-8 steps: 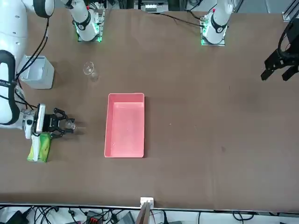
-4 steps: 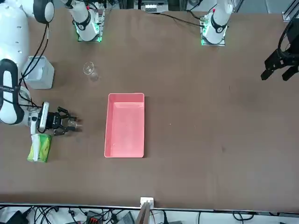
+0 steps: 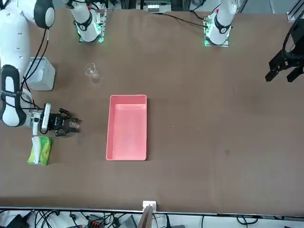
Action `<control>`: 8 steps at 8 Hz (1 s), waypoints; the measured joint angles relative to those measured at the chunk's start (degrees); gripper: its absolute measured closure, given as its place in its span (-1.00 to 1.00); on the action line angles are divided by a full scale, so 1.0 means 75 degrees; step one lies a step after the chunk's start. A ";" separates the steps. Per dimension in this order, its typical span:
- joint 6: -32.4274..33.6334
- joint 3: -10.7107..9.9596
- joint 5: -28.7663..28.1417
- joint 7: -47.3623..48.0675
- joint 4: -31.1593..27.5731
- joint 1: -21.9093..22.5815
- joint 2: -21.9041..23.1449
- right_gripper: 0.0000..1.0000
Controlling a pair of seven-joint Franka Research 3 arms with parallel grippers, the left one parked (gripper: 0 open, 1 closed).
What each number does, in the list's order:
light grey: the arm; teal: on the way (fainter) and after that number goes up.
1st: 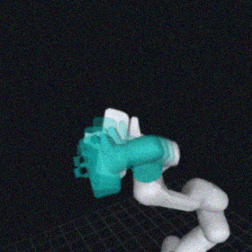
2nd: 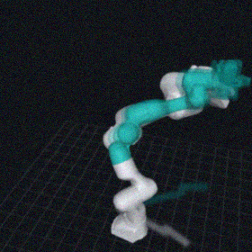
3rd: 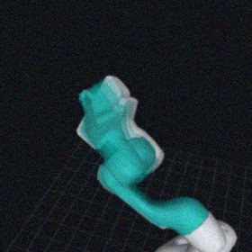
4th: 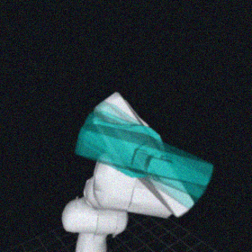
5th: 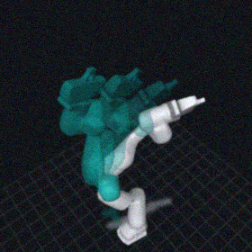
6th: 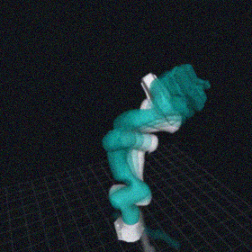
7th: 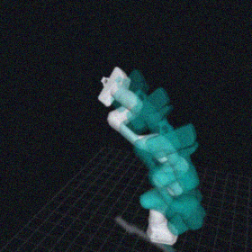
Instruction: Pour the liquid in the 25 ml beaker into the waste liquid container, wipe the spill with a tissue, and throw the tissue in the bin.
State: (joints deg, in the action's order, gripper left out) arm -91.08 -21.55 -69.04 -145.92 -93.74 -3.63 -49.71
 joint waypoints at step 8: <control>0.0003 0.0011 -0.0036 -0.0084 0.0000 -0.0088 -0.0212 -1.00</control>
State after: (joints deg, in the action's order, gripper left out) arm -91.06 -21.46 -69.32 -146.55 -93.74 -4.29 -51.30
